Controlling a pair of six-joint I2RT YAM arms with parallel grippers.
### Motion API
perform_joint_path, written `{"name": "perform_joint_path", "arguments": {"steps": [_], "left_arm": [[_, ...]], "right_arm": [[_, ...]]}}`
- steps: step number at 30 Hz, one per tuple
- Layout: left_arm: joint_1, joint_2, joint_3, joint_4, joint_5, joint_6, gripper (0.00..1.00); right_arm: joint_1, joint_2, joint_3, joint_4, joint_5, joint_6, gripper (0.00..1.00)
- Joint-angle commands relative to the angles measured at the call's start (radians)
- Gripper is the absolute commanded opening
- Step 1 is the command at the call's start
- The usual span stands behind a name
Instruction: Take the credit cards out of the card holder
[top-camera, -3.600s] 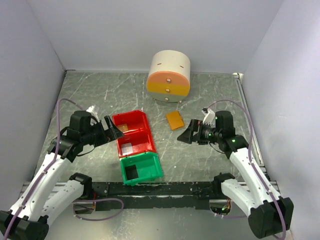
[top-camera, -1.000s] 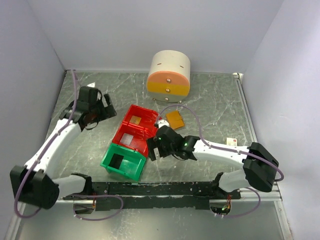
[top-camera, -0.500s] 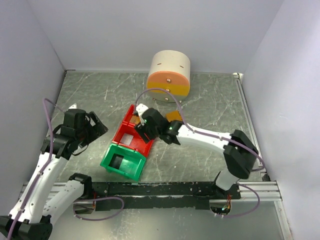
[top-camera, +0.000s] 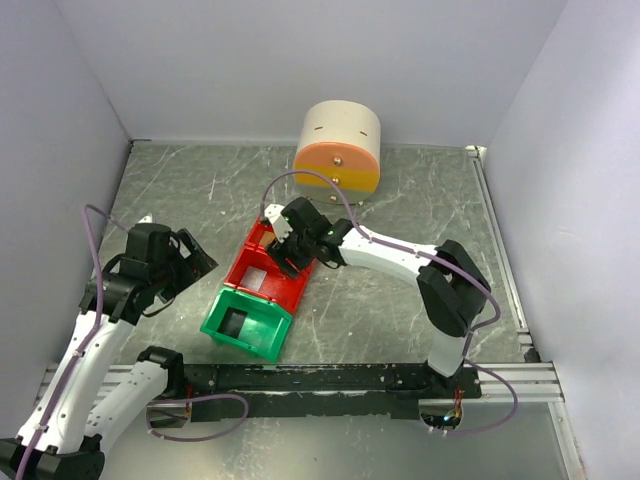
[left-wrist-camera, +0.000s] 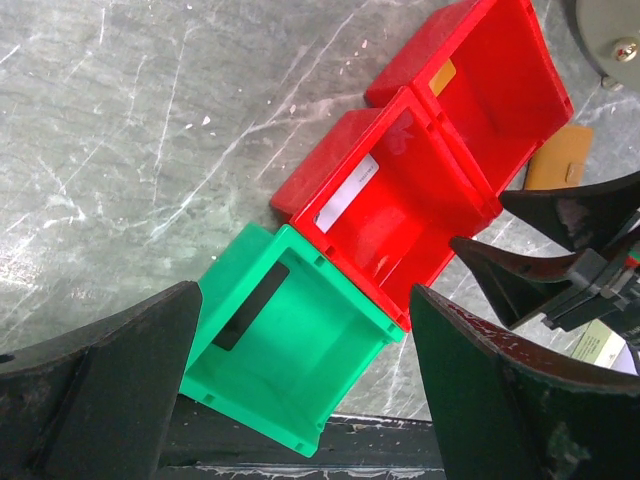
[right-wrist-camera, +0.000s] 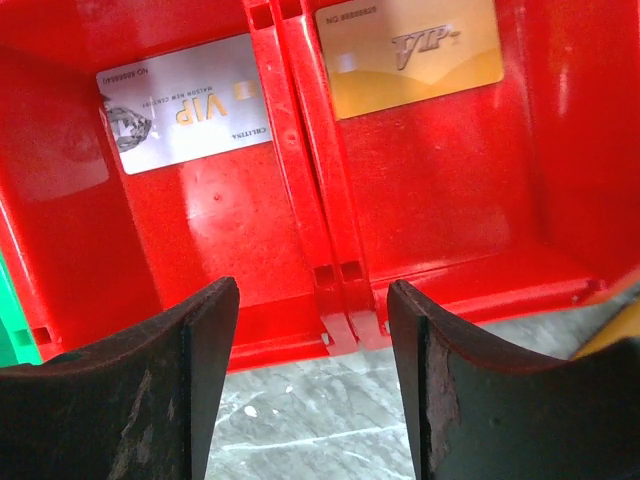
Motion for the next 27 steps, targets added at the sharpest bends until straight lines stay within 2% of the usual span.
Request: {"name": "perform_joint_path", "arguments": {"steps": [1,5,9,14,19,27], "left_arm": [[0.005,0.006,0.032,-0.022,0.018,0.012,0.97],[0.005,0.003,0.025,-0.018,0.025,0.012,0.97],[0.005,-0.011,0.022,-0.027,0.019,0.013,0.97],[0.006,-0.027,0.032,-0.044,-0.015,0.018,0.97],[0.005,-0.016,0.034,-0.034,-0.013,0.037,0.97],[0.005,0.012,-0.005,0.02,0.03,0.044,0.97]], "right_arm": [[0.001,0.046,0.037,-0.008,-0.054,-0.018,0.61],[0.001,0.1,0.085,-0.012,0.022,0.017,0.5],[0.001,0.141,0.117,-0.029,0.105,0.086,0.32],[0.002,0.116,0.073,0.005,0.184,0.211,0.25],[0.002,0.096,0.027,0.04,0.243,0.291,0.24],[-0.005,0.124,0.065,0.007,0.393,0.43,0.24]]}}
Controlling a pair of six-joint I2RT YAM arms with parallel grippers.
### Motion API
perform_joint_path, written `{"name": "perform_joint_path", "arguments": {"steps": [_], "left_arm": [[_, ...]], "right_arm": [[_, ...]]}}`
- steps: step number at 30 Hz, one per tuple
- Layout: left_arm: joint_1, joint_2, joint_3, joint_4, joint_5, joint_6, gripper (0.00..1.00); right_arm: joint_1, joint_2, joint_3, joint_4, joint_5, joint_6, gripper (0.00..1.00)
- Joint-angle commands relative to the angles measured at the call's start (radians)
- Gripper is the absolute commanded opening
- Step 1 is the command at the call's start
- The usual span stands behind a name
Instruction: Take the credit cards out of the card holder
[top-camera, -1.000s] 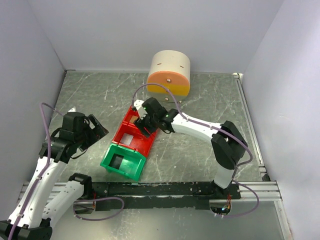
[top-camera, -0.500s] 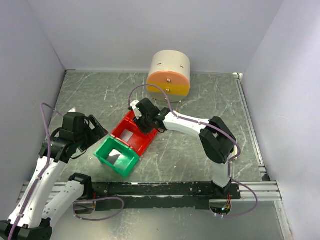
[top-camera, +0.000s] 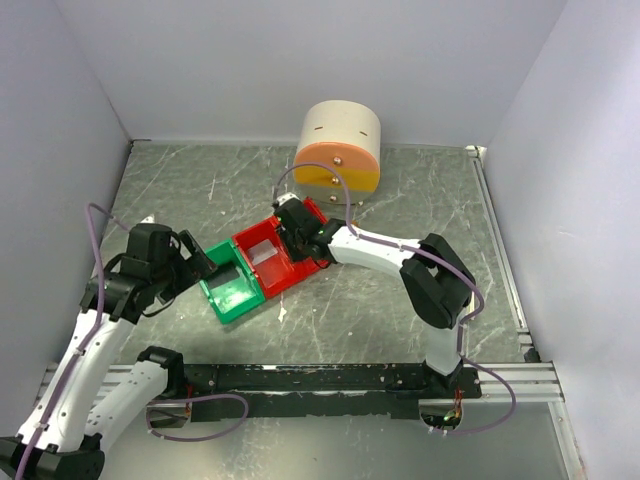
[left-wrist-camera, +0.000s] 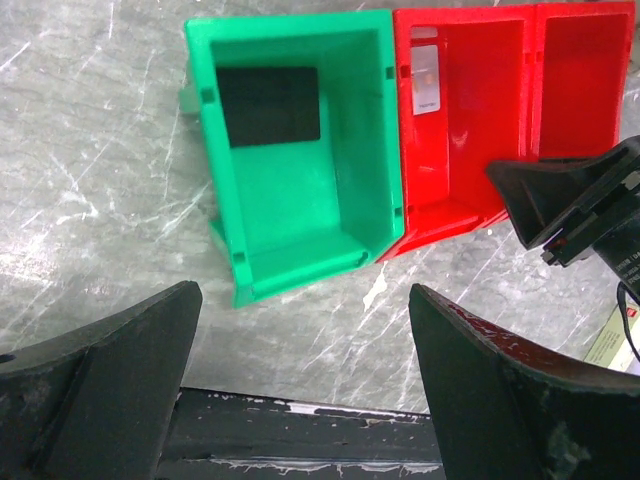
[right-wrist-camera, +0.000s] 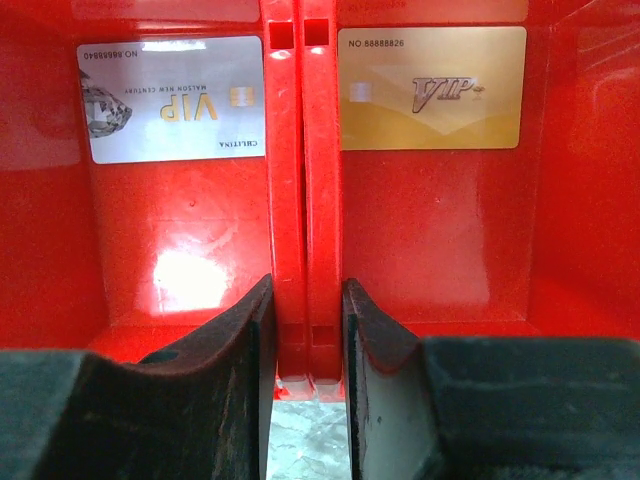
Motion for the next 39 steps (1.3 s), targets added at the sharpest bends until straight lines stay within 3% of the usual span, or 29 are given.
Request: {"name": "perform_joint_path", "arguments": {"steps": [1,12,17,20,22,30,34,39], "left_arm": [[0.005,0.009,-0.018,0.054,0.034,0.014,0.97],[0.005,0.103,-0.074,0.155,0.068,0.047,0.97],[0.006,0.144,-0.088,0.198,0.065,0.066,0.97],[0.005,0.17,-0.086,0.213,0.063,0.077,0.97],[0.005,0.182,-0.082,0.213,0.067,0.081,0.97],[0.005,0.135,-0.115,0.229,0.119,0.081,0.97],[0.006,0.092,-0.121,0.218,0.12,0.082,0.97],[0.005,0.034,-0.136,0.223,0.145,0.057,0.97]], "right_arm": [[-0.016,0.023,0.027,-0.043,0.125,0.149,0.24],[-0.068,0.113,0.142,-0.118,0.133,0.323,0.26],[-0.071,0.087,0.163,-0.115,0.113,0.314,0.42],[-0.084,0.029,0.154,-0.106,0.089,0.287,0.6],[-0.098,-0.017,0.143,-0.098,0.037,0.263,0.64],[-0.18,-0.312,-0.055,-0.069,0.039,0.204,0.65],[-0.309,-0.44,-0.213,-0.037,0.028,0.213,0.59],[-0.53,-0.427,-0.293,-0.004,-0.172,0.217,0.56]]}}
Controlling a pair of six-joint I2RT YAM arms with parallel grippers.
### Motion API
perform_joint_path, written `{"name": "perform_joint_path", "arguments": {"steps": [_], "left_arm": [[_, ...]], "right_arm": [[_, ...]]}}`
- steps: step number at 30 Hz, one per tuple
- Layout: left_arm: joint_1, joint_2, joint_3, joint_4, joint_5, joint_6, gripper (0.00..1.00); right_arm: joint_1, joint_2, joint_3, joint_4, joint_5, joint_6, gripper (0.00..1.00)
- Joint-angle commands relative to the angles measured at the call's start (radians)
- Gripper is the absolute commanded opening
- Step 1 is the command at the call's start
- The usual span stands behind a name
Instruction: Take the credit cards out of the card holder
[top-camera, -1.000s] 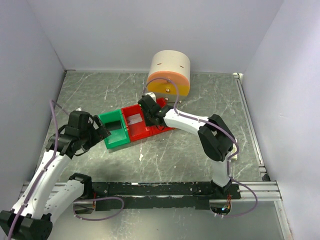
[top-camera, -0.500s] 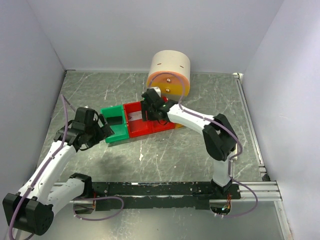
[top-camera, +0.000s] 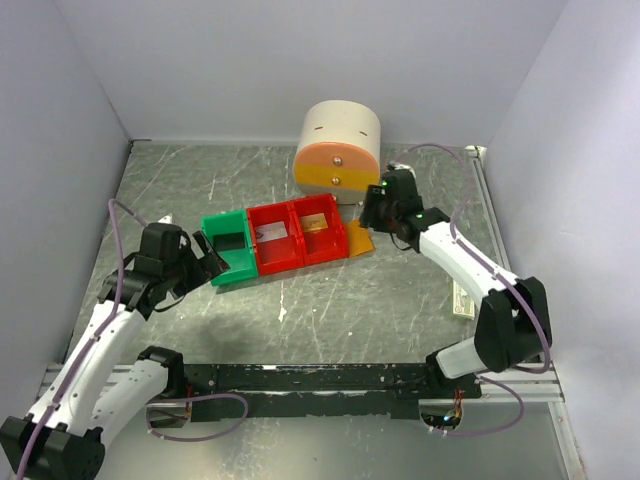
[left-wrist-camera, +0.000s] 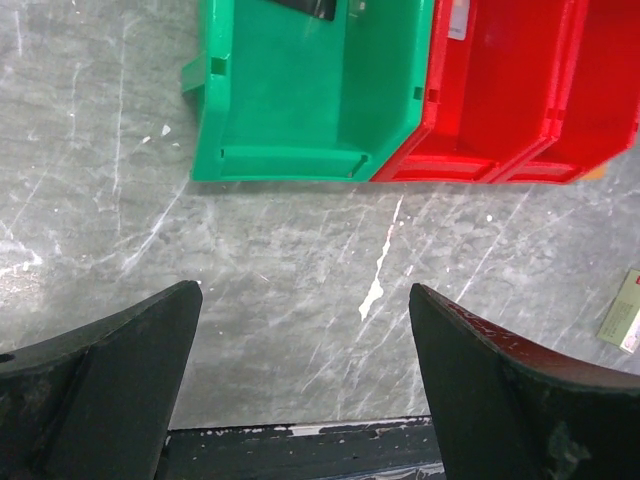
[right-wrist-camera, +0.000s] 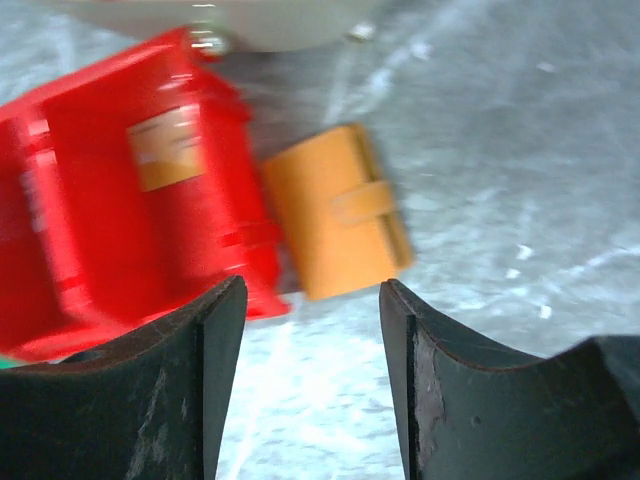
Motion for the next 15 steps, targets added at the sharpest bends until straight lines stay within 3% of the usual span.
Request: {"name": "perform_joint_path", "arguments": {"steps": [1,5,15], "left_arm": [[0.005,-0.049,-0.018,0.026,0.061,-0.012,0.97],[0.005,-0.048,-0.008,0.021,0.089,-0.007,0.97],[0.005,-0.044,0.019,-0.018,0.145,0.018,0.97]], "right_arm": [[-0.153,0.061,-0.048,0.029,-0.18,-0.004,0.55],[-0.218,0.17,-0.034,0.062,-0.337,-0.003,0.5],[-0.276,0.339,-0.002,0.084,-0.391,-0.025,0.46]]}}
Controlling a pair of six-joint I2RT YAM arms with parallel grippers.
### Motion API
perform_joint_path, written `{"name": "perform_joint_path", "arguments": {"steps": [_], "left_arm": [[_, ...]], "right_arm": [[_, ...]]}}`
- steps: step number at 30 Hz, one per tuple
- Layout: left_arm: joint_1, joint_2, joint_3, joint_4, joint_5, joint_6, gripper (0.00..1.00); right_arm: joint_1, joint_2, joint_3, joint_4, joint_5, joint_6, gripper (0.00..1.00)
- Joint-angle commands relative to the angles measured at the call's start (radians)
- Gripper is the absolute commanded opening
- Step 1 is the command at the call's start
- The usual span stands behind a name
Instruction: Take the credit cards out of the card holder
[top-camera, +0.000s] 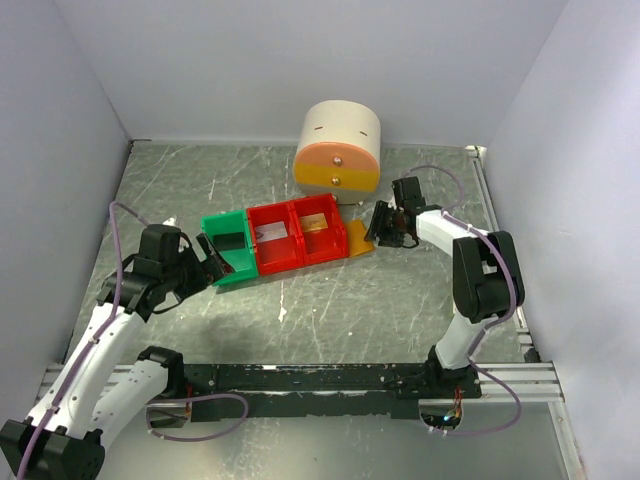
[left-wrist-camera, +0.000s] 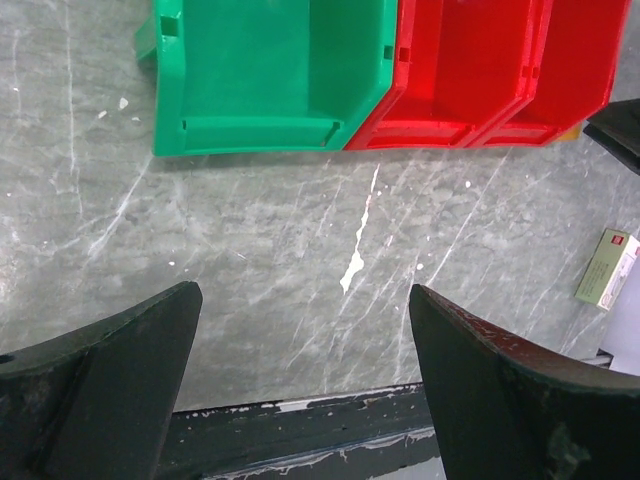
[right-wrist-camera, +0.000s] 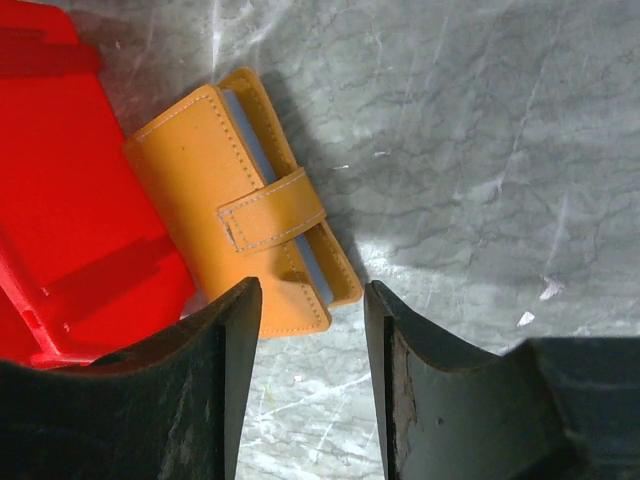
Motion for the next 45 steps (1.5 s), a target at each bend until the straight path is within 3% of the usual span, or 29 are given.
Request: {"name": "perform_joint_path", "arguments": {"steps": [1,10,15,23,32,36,40,45], "left_arm": [[0.006,-0.01,0.025,-0.012,0.057,0.014,0.97],[0.005,-0.001,0.011,-0.004,0.064,0.005,0.97],[0.005,-0.002,0.006,0.006,0.085,-0.003,0.97],[0.005,-0.02,-0.022,0.016,0.105,-0.013,0.97],[0.005,-0.002,-0.049,0.119,0.237,0.026,0.97],[-0.028,0.008,-0.098,0.212,0.315,0.008,0.97],[-0.094,0.019,-0.129,0.207,0.207,-0.053,0.97],[-0.102,0.008,-0.147,0.186,0.085,-0.15,0.97]], "right_arm": [[-0.024,0.036,0.032,0.033,-0.092,-0.031,0.45],[-0.038,0.026,-0.069,0.109,-0.149,-0.019,0.24],[-0.056,-0.016,-0.117,0.122,-0.14,0.002,0.0],[-0.057,-0.23,-0.287,0.126,-0.109,0.027,0.0],[-0.045,-0.553,-0.384,-0.106,-0.043,-0.044,0.0],[0.108,-0.645,-0.36,-0.244,0.14,-0.008,0.0],[0.379,-0.632,-0.27,-0.365,0.376,0.13,0.0],[0.585,-0.535,-0.209,-0.43,0.559,0.217,0.0]]}}
